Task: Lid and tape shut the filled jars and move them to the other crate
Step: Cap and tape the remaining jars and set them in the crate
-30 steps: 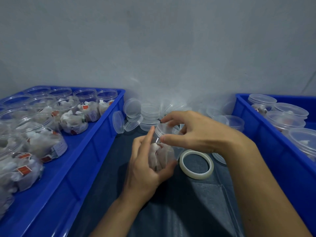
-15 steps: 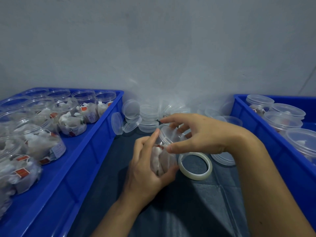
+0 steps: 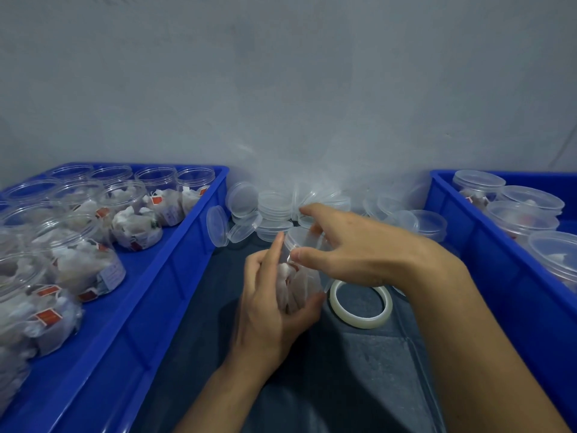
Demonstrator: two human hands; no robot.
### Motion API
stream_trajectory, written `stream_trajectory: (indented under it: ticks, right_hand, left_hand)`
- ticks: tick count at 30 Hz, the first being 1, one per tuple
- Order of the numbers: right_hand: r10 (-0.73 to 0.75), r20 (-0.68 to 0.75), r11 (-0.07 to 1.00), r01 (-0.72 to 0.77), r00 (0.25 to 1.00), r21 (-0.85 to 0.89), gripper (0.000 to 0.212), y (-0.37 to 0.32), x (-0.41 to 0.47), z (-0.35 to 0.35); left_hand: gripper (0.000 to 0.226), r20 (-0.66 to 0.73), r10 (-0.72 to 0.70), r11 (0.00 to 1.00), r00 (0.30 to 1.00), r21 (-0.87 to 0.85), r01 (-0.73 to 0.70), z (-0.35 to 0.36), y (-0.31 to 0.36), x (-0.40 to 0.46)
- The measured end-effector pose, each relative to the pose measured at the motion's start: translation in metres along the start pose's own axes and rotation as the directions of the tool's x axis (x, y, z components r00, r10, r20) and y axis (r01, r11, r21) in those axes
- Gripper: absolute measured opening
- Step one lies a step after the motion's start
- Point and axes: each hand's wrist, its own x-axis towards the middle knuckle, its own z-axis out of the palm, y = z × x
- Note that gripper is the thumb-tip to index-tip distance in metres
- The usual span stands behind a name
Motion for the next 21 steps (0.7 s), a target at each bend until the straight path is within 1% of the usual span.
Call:
stream_trajectory:
  ticks: [2, 7, 9, 12, 17, 18, 20, 21]
  right_hand:
    - [-0.008, -0.005, 1.0, 0.008, 1.0, 0.008, 0.083, -0.002, -0.001, 0.0]
    - [-0.009, -0.034, 1.0, 0.009, 0.999, 0.01, 0.075, -0.006, -0.006, -0.006]
    - [-0.006, -0.07, 1.0, 0.008, 0.998, 0.03, 0.07, -0.007, -0.01, -0.009]
    - [-0.001, -0.159, 1.0, 0.002, 0.987, 0.009, 0.06, -0.007, -0.018, -0.008]
    - [0.035, -0.295, 0.999, -0.03, 0.955, 0.022, 0.047, 0.006, -0.035, 0.009]
    - [0.052, -0.317, 0.998, -0.044, 0.947, 0.032, 0.047, 0.012, -0.039, 0.015]
    - [0.111, -0.336, 0.994, -0.1, 0.935, 0.049, 0.049, 0.024, -0.049, 0.029]
    - [0.139, -0.329, 0.99, -0.131, 0.934, 0.047, 0.045, 0.03, -0.054, 0.038]
  left_hand:
    - [0.101, 0.001, -0.01, 1.0, 1.0, 0.016, 0.01, 0.0, 0.001, 0.0]
    - [0.102, 0.0, -0.045, 0.998, 0.999, 0.051, 0.045, -0.002, 0.002, 0.002]
    - [0.102, -0.023, -0.061, 0.994, 0.998, 0.091, 0.063, -0.002, 0.005, 0.004]
    - [0.098, -0.041, -0.079, 0.993, 0.996, 0.087, 0.083, -0.003, 0.011, 0.004]
    - [0.091, -0.052, -0.088, 0.993, 0.995, 0.073, 0.091, -0.006, 0.015, -0.001]
    - [0.09, -0.053, -0.085, 0.993, 0.995, 0.076, 0.089, -0.007, 0.016, -0.001]
    - [0.088, -0.059, -0.092, 0.992, 0.994, 0.082, 0.097, -0.008, 0.017, -0.001]
    - [0.087, -0.062, -0.094, 0.992, 0.994, 0.083, 0.099, -0.008, 0.018, -0.001]
